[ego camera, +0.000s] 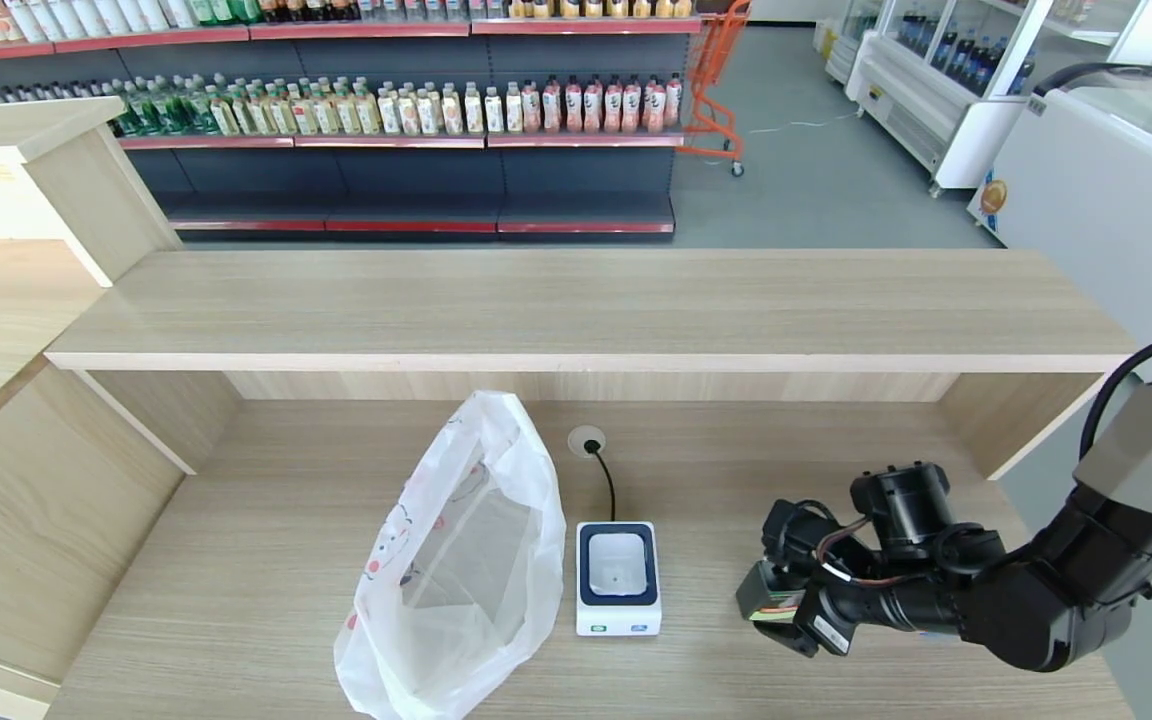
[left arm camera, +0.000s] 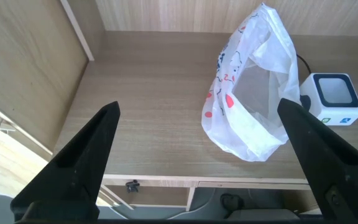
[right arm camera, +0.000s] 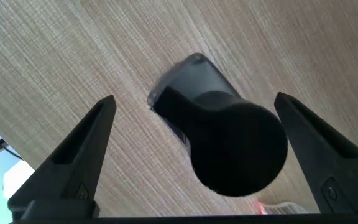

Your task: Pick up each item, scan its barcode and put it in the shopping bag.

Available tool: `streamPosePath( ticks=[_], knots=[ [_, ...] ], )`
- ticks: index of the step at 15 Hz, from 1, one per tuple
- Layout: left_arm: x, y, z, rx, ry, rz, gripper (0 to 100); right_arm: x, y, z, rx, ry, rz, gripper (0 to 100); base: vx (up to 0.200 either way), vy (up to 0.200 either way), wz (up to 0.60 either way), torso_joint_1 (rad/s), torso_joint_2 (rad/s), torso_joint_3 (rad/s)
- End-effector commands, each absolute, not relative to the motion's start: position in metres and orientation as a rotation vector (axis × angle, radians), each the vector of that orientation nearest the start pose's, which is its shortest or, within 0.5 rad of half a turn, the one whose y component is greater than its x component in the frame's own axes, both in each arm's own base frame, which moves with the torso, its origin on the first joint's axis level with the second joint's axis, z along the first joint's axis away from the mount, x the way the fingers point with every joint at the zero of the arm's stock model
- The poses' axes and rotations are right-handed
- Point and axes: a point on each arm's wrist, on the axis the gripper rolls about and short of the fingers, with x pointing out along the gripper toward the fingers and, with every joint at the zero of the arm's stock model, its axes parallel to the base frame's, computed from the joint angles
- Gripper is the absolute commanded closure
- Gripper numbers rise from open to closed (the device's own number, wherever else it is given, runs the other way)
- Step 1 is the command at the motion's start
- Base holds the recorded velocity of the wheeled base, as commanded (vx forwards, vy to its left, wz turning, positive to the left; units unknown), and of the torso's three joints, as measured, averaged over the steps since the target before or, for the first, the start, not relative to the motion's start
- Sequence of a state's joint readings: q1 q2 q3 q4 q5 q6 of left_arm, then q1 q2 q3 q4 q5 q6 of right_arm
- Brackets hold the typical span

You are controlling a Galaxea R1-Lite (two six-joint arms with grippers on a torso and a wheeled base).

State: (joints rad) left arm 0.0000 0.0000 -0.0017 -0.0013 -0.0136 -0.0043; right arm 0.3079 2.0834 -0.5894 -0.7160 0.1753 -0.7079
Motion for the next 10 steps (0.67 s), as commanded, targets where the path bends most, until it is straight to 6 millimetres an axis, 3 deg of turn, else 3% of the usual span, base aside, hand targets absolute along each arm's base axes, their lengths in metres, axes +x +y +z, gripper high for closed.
streamPosePath(
  ticks=[1,2,3,10],
  knots=[
    [-0.023,0.000,0.076,-0.005,-0.003,-0.014,0,0.297,0.103,0.017,-0.713,0.586,0.733,0,0.000,0.000,0.00,0.000,0.00,0.000],
    [-0.023,0.000,0.076,-0.005,-0.003,-0.014,0,0.297,0.105,0.016,-0.714,0.587,0.742,0,0.000,0.000,0.00,0.000,0.00,0.000],
    [-0.023,0.000,0.076,-0.005,-0.003,-0.014,0,0.298,0.107,0.015,-0.709,0.581,0.757,100,0.000,0.000,0.00,0.000,0.00,0.000],
    [-0.023,0.000,0.076,-0.005,-0.003,-0.014,0,0.286,0.104,0.013,-0.702,0.612,0.770,100,0.000,0.000,0.00,0.000,0.00,0.000]
  ],
)
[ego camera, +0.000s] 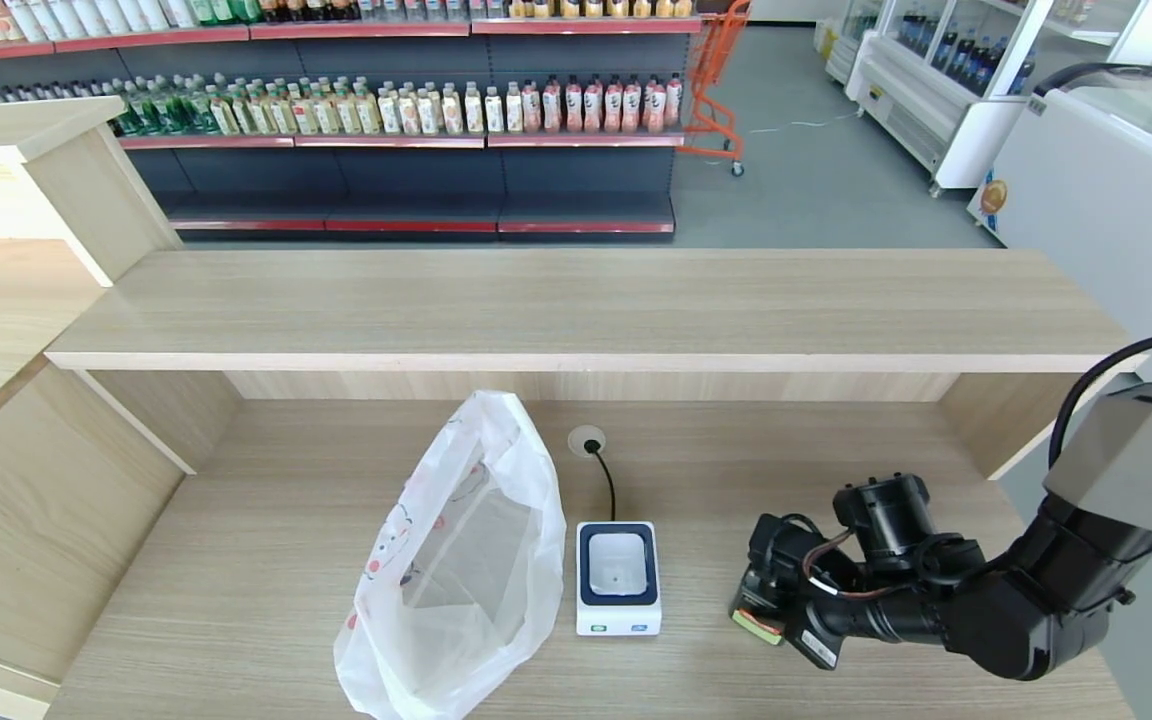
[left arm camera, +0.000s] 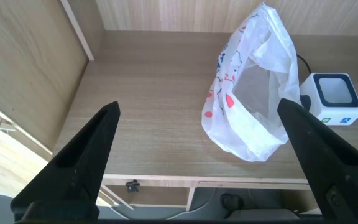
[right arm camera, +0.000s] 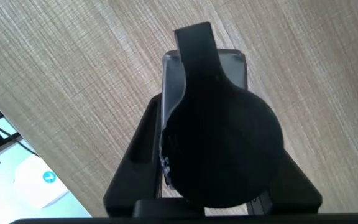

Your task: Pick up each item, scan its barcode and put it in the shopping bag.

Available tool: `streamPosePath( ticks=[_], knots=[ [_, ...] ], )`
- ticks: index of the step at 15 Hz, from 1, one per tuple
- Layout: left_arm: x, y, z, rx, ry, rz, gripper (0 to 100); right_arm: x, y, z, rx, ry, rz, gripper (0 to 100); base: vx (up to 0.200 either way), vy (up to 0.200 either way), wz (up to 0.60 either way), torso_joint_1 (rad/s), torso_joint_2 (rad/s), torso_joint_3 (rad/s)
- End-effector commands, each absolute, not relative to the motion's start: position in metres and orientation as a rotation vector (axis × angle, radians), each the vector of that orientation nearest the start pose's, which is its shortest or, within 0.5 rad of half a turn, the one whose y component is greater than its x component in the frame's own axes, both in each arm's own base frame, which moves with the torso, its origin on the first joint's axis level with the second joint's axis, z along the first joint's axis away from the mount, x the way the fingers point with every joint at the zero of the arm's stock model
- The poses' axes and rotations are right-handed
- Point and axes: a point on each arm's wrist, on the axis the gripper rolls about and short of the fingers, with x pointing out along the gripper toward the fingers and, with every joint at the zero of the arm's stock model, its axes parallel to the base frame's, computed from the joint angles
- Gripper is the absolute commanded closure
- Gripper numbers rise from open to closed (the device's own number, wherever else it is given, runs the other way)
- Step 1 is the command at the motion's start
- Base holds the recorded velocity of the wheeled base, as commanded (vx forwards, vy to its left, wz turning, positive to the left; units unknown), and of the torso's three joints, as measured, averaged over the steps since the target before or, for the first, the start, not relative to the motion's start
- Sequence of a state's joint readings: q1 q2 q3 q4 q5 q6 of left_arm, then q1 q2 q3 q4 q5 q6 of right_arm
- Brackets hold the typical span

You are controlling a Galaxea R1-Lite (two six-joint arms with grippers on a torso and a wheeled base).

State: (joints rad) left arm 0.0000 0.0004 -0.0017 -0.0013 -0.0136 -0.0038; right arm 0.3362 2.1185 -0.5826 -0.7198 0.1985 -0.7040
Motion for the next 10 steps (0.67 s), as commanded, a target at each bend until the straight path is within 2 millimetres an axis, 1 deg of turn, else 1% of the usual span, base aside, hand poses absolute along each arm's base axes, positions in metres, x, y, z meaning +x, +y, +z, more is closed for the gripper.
streamPosePath(
  ticks=[1,2,4,5,6,7,8,10],
  knots=[
    [-0.023,0.000,0.076,-0.005,-0.003,-0.014,0,0.286,0.102,0.021,-0.695,0.582,0.753,100,0.000,0.000,0.00,0.000,0.00,0.000],
    [-0.023,0.000,0.076,-0.005,-0.003,-0.014,0,0.284,0.099,0.031,-0.653,0.548,0.715,100,0.000,0.000,0.00,0.000,0.00,0.000],
    [-0.023,0.000,0.076,-0.005,-0.003,-0.014,0,0.276,0.090,0.068,-0.467,0.481,0.609,100,0.000,0.000,0.00,0.000,0.00,0.000],
    [-0.023,0.000,0.076,-0.005,-0.003,-0.014,0,0.272,0.083,0.088,-0.407,0.433,0.560,100,0.000,0.000,0.00,0.000,0.00,0.000],
    [-0.023,0.000,0.076,-0.005,-0.003,-0.014,0,0.269,0.074,0.105,-0.395,0.376,0.519,100,0.000,0.000,0.00,0.000,0.00,0.000],
    [-0.023,0.000,0.076,-0.005,-0.003,-0.014,0,0.263,0.065,0.122,-0.418,0.293,0.484,100,0.000,0.000,0.00,0.000,0.00,0.000],
    [-0.023,0.000,0.076,-0.005,-0.003,-0.014,0,0.254,0.059,0.131,-0.504,0.223,0.475,100,0.000,0.000,0.00,0.000,0.00,0.000],
    [-0.023,0.000,0.076,-0.005,-0.003,-0.014,0,0.236,0.052,0.136,-0.772,0.096,0.489,100,0.000,0.000,0.00,0.000,0.00,0.000]
  ],
)
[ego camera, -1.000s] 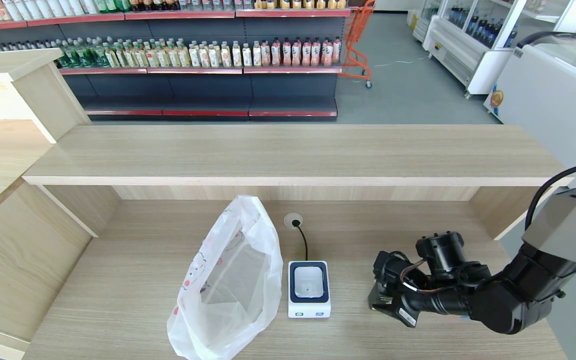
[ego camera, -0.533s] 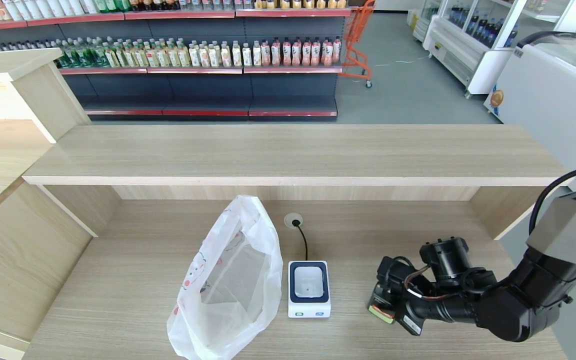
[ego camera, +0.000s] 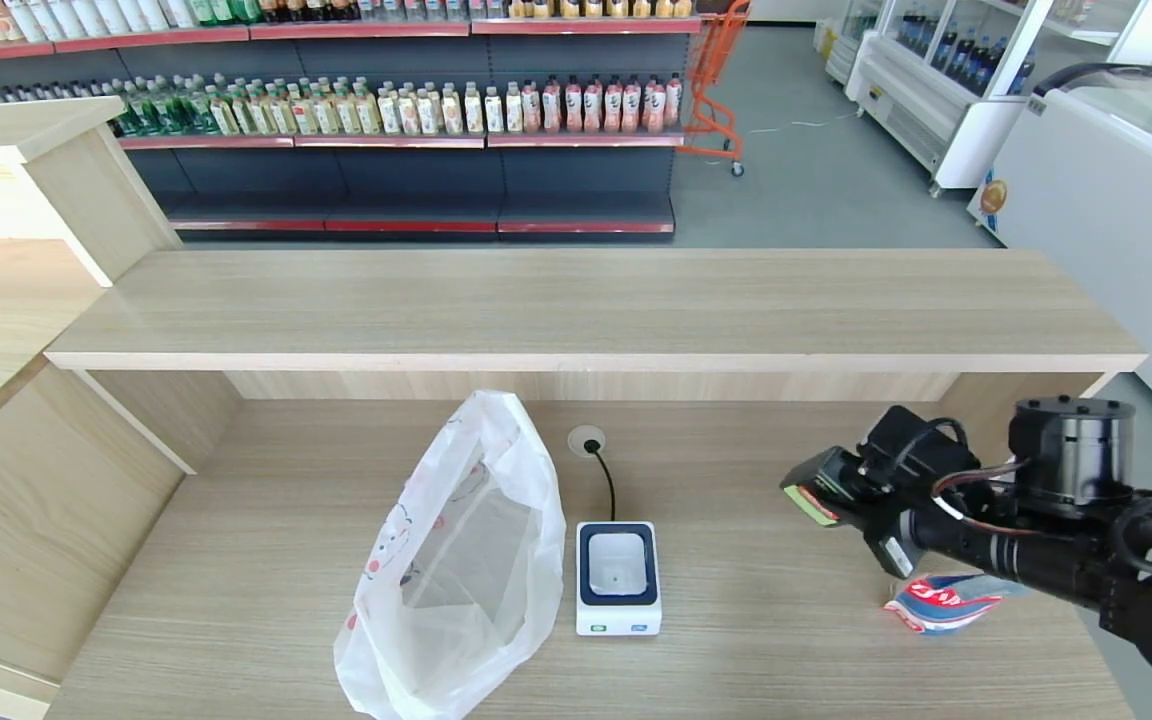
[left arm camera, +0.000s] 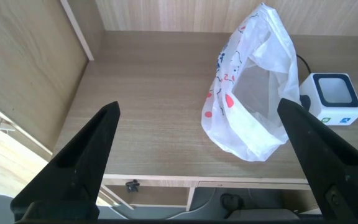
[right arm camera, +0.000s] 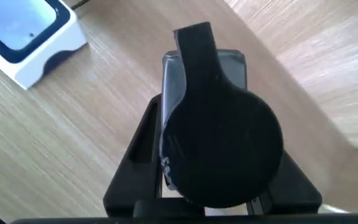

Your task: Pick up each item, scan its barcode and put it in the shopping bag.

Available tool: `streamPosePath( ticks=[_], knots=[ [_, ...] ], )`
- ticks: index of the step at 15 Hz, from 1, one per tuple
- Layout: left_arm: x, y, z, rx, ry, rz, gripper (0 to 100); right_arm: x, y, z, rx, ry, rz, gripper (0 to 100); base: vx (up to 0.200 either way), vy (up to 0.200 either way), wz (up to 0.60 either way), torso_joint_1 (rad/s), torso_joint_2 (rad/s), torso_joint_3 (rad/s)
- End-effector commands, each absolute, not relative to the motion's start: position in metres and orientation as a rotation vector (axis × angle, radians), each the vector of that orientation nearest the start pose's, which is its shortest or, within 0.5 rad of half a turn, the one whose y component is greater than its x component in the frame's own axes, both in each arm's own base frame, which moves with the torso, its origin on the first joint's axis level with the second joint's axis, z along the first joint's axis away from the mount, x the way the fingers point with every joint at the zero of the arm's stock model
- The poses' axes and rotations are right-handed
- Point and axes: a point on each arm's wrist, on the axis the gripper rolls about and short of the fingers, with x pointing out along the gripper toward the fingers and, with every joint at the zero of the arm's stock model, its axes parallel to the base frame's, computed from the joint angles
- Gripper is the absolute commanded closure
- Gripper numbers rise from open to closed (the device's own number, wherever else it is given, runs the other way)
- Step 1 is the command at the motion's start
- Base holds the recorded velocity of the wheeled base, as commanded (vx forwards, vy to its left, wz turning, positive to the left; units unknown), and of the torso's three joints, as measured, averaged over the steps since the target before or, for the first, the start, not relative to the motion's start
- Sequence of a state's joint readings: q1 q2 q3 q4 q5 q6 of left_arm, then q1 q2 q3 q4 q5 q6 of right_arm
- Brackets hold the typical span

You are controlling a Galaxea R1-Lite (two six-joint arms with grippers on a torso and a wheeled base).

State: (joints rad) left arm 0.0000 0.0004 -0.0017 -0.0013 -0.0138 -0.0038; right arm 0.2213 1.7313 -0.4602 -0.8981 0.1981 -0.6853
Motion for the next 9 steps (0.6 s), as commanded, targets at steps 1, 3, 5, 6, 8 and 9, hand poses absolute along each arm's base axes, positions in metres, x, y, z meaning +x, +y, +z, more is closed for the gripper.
streamPosePath(
  ticks=[1,3,5,6,8,9],
  knots=[
    [-0.023,0.000,0.076,-0.005,-0.003,-0.014,0,0.232,0.055,0.140,-0.883,0.016,0.558,100,0.000,0.000,0.00,0.000,0.00,0.000],
    [-0.023,0.000,0.076,-0.005,-0.003,-0.014,0,0.227,0.063,0.143,-1.119,-0.216,0.768,100,0.000,0.000,0.00,0.000,0.00,0.000],
    [-0.023,0.000,0.076,-0.005,-0.003,-0.014,0,0.223,0.067,0.145,-1.463,-0.588,0.895,100,0.000,0.000,0.00,0.000,0.00,0.000],
    [-0.023,0.000,0.076,-0.005,-0.003,-0.014,0,0.220,0.069,0.139,-1.605,-0.781,0.958,100,0.000,0.000,0.00,0.000,0.00,0.000],
    [-0.023,0.000,0.076,-0.005,-0.003,-0.014,0,0.209,0.079,0.119,-1.793,-1.026,1.111,100,0.000,0.000,0.00,0.000,0.00,0.000],
    [-0.023,0.000,0.076,-0.005,-0.003,-0.014,0,0.200,0.082,0.109,-1.828,-1.094,1.199,100,0.000,0.000,0.00,0.000,0.00,0.000]
  ],
)
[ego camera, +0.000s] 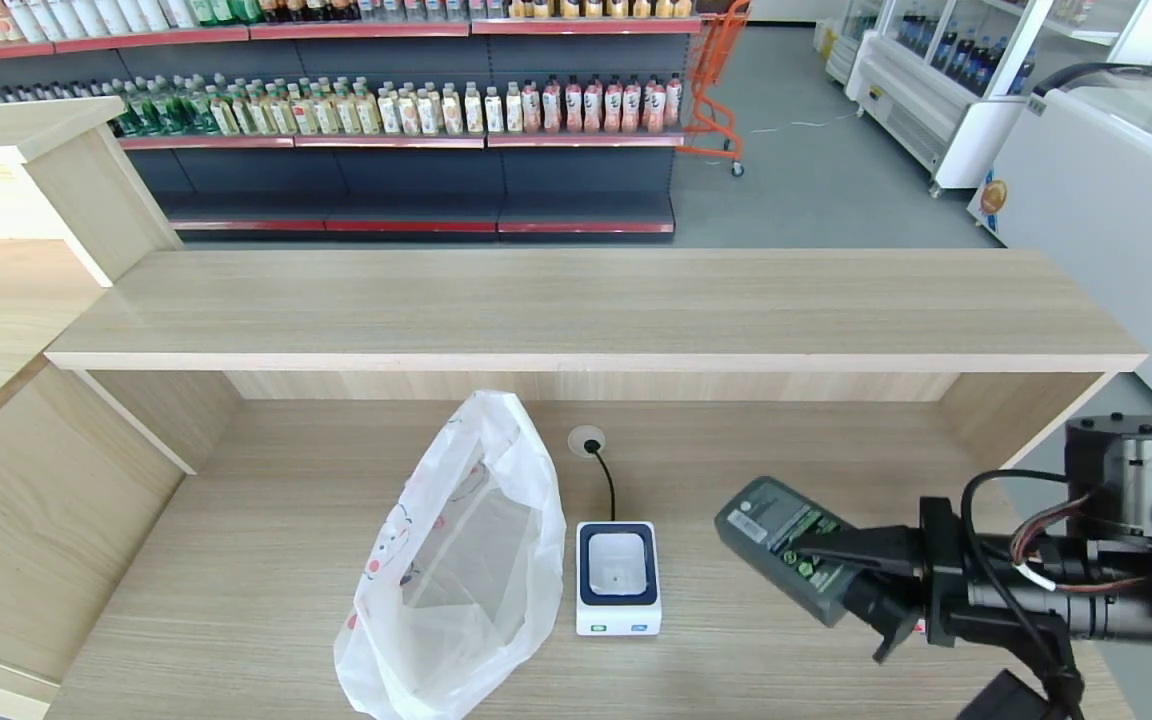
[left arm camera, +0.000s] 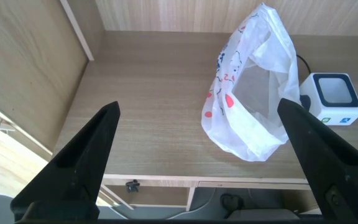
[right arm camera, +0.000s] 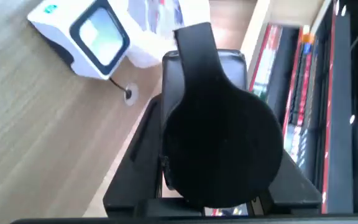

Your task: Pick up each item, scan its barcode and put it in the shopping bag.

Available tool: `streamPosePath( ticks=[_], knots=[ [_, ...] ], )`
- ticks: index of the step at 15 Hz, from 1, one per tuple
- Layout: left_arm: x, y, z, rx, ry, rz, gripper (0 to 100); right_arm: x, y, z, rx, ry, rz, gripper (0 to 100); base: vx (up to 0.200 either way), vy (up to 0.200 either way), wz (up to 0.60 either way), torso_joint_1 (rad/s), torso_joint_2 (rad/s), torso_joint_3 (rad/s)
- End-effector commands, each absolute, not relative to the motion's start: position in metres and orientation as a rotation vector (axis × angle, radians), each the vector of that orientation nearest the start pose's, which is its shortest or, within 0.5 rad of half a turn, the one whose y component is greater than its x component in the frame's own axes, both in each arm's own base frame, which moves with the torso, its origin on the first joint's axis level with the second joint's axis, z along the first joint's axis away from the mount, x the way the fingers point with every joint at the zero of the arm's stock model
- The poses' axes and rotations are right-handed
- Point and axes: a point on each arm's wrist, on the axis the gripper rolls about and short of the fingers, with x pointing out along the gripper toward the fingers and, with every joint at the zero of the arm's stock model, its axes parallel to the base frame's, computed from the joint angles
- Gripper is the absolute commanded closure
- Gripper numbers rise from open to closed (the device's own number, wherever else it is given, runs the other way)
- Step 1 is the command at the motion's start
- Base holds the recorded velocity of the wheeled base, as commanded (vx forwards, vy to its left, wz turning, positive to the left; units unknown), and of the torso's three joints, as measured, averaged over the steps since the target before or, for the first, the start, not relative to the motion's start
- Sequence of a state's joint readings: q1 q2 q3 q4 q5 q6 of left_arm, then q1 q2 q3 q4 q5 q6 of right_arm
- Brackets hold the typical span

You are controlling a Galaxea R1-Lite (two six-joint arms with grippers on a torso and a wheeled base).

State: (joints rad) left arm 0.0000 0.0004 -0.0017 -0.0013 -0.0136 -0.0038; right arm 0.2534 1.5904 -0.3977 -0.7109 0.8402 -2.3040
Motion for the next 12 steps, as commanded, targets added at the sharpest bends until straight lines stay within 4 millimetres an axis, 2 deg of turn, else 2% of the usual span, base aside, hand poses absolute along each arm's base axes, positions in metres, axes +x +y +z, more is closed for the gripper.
streamPosePath(
  ticks=[1,3,5,7,12],
  knots=[
    [-0.023,0.000,0.076,-0.005,-0.003,-0.014,0,0.193,0.084,0.103,-1.862,-1.165,1.262,100,0.000,0.000,0.00,0.000,0.00,0.000],
    [-0.023,0.000,0.076,-0.005,-0.003,-0.014,0,0.186,0.084,0.097,-1.874,-1.269,1.321,100,0.000,0.000,0.00,0.000,0.00,0.000],
    [-0.023,0.000,0.076,-0.005,-0.003,-0.014,0,0.184,0.087,0.103,-1.813,-1.446,1.262,100,0.000,0.000,0.00,0.000,0.00,0.000],
    [-0.023,0.000,0.076,-0.005,-0.003,-0.014,0,0.181,0.098,0.106,-1.748,-1.570,1.259,100,0.000,0.000,0.00,0.000,0.00,0.000],
    [-0.023,0.000,0.076,-0.005,-0.003,-0.014,0,0.179,0.116,0.107,-1.717,-1.685,1.271,100,0.000,0.000,0.00,0.000,0.00,0.000]
  ],
)
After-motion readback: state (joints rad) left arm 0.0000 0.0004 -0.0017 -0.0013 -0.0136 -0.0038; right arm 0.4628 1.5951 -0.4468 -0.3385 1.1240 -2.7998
